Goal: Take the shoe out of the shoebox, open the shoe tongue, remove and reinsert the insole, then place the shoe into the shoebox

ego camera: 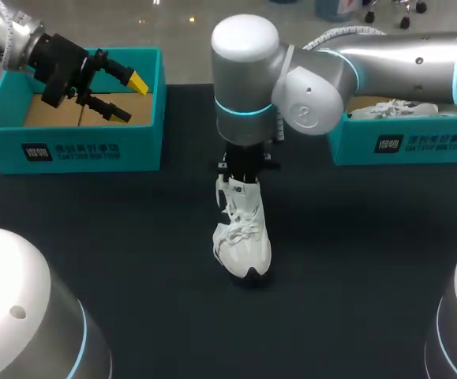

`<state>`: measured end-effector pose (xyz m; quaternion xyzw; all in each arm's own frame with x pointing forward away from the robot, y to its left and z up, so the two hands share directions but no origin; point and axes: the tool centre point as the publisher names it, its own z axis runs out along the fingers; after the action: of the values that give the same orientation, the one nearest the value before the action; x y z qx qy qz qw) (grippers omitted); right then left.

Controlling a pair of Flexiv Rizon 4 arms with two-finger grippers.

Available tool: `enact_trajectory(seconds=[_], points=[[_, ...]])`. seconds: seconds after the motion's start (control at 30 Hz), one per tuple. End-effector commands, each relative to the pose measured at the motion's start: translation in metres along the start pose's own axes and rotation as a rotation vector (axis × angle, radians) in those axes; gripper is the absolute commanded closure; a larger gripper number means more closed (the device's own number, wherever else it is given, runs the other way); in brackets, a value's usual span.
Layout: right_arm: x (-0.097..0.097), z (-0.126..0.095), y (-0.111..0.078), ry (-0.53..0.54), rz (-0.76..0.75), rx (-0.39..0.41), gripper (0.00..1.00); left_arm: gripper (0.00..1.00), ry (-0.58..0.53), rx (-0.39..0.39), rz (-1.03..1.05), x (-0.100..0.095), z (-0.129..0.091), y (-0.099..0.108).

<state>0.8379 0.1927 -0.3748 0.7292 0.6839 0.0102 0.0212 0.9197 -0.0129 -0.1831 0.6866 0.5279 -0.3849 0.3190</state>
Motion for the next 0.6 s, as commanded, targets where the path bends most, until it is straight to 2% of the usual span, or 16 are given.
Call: enact_trajectory(seconds=[0.03, 0.37, 0.6], points=[[0.009, 0.015, 0.005, -0.014, 0.001, 0.012, 1.00, 0.00, 0.003, 0.001, 0.000, 0.000, -0.001, 0.000], [0.012, 0.025, 0.004, -0.039, -0.021, 0.022, 1.00, 0.00, 0.003, 0.001, 0.000, 0.000, -0.001, 0.000], [0.003, -0.002, 0.011, -0.046, -0.015, -0.054, 1.00, 0.00, 0.003, 0.001, 0.000, 0.000, -0.001, 0.000]])
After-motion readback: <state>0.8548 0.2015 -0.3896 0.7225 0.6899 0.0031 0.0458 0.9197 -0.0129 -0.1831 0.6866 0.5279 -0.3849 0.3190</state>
